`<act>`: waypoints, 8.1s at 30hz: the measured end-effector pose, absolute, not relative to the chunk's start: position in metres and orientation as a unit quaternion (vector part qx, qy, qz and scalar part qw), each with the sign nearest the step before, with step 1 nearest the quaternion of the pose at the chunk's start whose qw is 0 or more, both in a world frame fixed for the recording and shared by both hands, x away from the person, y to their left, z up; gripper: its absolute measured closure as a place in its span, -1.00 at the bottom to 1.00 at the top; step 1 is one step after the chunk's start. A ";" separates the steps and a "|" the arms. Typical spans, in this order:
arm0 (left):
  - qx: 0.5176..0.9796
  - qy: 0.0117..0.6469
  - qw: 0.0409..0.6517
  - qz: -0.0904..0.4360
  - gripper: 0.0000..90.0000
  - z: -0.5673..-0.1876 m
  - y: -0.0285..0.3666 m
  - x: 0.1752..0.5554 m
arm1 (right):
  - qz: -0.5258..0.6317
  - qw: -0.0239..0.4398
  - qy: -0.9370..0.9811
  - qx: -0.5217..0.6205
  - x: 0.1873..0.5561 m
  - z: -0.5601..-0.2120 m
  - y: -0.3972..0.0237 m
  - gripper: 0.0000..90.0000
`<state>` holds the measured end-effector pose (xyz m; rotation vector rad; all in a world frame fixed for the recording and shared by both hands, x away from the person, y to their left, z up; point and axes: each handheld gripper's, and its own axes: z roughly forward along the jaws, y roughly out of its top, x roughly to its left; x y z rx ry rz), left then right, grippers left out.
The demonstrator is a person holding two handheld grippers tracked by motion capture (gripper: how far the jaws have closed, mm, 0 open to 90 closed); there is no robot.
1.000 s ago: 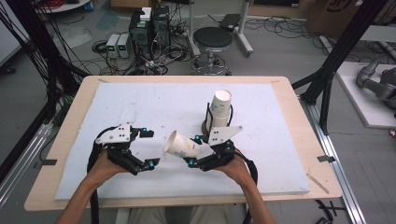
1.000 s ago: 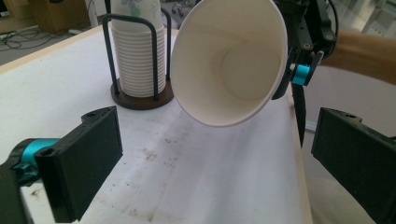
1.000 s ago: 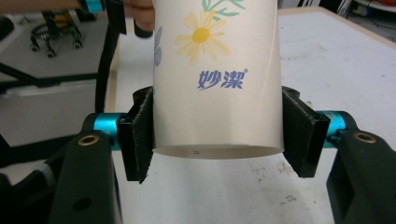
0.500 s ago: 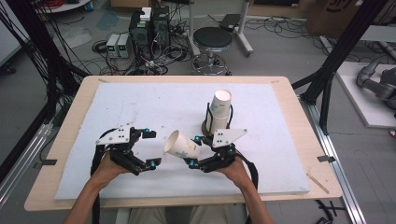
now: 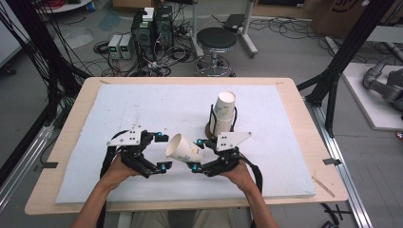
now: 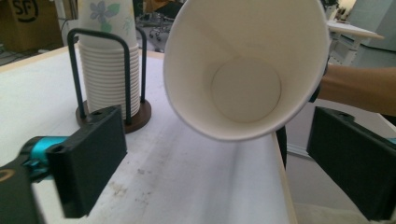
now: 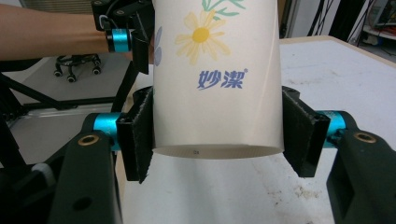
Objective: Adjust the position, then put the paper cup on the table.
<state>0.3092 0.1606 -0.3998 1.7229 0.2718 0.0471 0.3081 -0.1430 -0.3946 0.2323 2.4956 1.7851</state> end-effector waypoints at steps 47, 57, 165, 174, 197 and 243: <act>0.758 0.062 0.649 -0.020 -0.40 -0.384 0.132 0.316 | 0.581 0.023 0.812 0.053 0.305 -0.396 -0.138 -0.18; 0.759 0.059 0.648 -0.019 -0.34 -0.384 0.132 0.315 | 0.577 0.031 0.814 0.053 0.304 -0.396 -0.137 -0.29; 0.839 0.181 0.502 0.102 -0.35 -0.373 0.164 0.322 | 0.494 0.225 0.749 0.380 0.297 -0.450 -0.265 -0.65; 0.840 0.185 0.499 0.105 -0.35 -0.374 0.165 0.323 | 0.497 0.225 0.745 0.385 0.295 -0.451 -0.266 -0.65; 0.845 0.178 0.494 0.105 -0.35 -0.373 0.162 0.323 | 0.489 0.219 0.751 0.385 0.297 -0.450 -0.265 -0.65; 0.917 0.148 0.364 0.066 -0.35 -0.382 0.123 0.358 | 0.486 0.219 0.755 0.381 0.297 -0.451 -0.263 -0.65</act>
